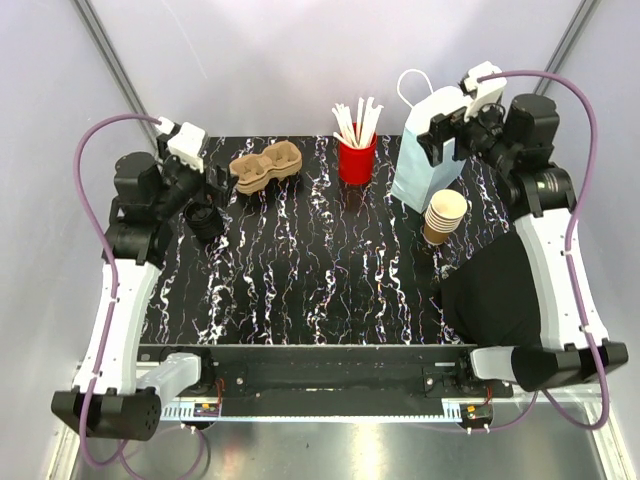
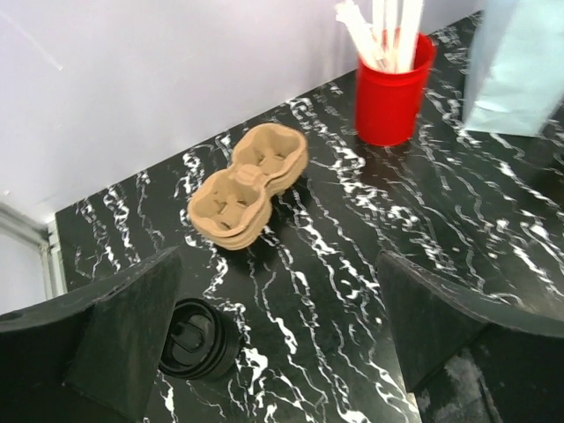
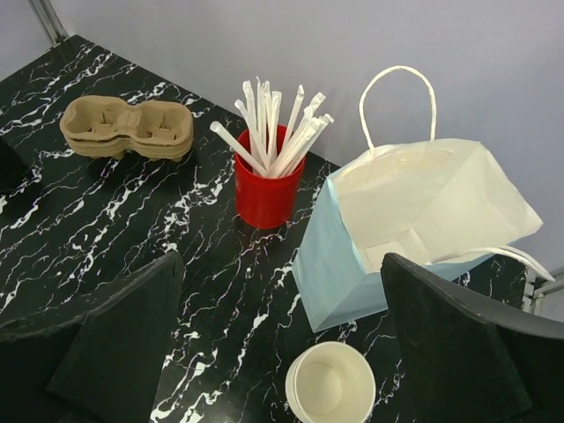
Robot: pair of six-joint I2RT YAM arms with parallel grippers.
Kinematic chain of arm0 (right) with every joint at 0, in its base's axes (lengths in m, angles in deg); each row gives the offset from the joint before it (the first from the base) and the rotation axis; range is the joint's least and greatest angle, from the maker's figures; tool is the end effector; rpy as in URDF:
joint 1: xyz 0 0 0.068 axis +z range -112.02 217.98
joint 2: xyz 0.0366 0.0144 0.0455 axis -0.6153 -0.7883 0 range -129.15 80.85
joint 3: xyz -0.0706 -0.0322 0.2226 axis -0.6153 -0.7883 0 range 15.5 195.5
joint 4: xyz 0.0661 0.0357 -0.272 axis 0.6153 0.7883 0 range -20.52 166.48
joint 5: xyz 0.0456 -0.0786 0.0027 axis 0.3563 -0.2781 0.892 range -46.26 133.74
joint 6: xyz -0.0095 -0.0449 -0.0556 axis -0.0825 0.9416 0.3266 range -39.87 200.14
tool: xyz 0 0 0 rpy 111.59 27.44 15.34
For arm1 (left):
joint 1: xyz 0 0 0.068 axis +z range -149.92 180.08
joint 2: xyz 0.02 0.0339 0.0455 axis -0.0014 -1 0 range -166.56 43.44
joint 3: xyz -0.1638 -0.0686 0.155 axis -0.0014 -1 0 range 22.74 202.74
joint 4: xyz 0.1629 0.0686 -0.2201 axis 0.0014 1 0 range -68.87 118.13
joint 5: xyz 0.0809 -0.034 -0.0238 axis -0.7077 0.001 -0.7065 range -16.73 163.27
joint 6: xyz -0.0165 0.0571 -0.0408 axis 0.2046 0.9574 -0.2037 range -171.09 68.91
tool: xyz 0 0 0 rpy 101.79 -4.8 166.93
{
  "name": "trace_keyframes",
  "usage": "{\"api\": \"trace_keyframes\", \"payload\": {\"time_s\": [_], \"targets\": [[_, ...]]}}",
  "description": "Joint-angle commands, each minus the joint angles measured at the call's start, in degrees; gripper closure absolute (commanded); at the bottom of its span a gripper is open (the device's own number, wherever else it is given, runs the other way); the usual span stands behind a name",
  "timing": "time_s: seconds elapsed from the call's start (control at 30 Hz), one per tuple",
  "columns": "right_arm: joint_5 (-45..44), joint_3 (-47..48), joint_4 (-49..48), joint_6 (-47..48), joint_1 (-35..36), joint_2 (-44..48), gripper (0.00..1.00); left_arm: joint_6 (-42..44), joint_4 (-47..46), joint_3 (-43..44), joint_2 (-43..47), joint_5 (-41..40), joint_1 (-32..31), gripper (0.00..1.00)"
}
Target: Pack the takeout coffee
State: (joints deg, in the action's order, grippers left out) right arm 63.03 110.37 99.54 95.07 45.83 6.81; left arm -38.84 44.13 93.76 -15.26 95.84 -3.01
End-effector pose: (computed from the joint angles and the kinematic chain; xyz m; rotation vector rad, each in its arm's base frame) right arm 0.3092 0.0625 0.4605 -0.5799 1.6267 0.2000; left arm 0.2761 -0.0378 0.3978 0.5129 1.6713 -0.2287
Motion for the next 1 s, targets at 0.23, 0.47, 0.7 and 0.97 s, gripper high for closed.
{"api": "trace_keyframes", "payload": {"time_s": [0.23, 0.47, 0.7, 0.97], "targets": [[0.5, 3.6, 0.0, -1.3, 2.2, -3.9, 0.01, 2.0, -9.5, 6.0, -15.7, -8.9, -0.9, 0.01], [2.9, 0.1, 5.4, 5.0, 2.5, -1.4, 0.00, 12.6, -4.9, 18.9, -33.0, -3.7, -1.0, 0.01], [6.0, -3.5, 10.3, 8.7, 2.5, 2.3, 0.00, 24.6, 4.1, 30.9, -49.5, 2.0, -1.0, 0.01], [8.0, -5.0, 12.2, 9.7, 2.5, 3.1, 0.00, 21.9, 8.7, 40.2, -59.0, 3.2, -1.2, 0.03]]}}
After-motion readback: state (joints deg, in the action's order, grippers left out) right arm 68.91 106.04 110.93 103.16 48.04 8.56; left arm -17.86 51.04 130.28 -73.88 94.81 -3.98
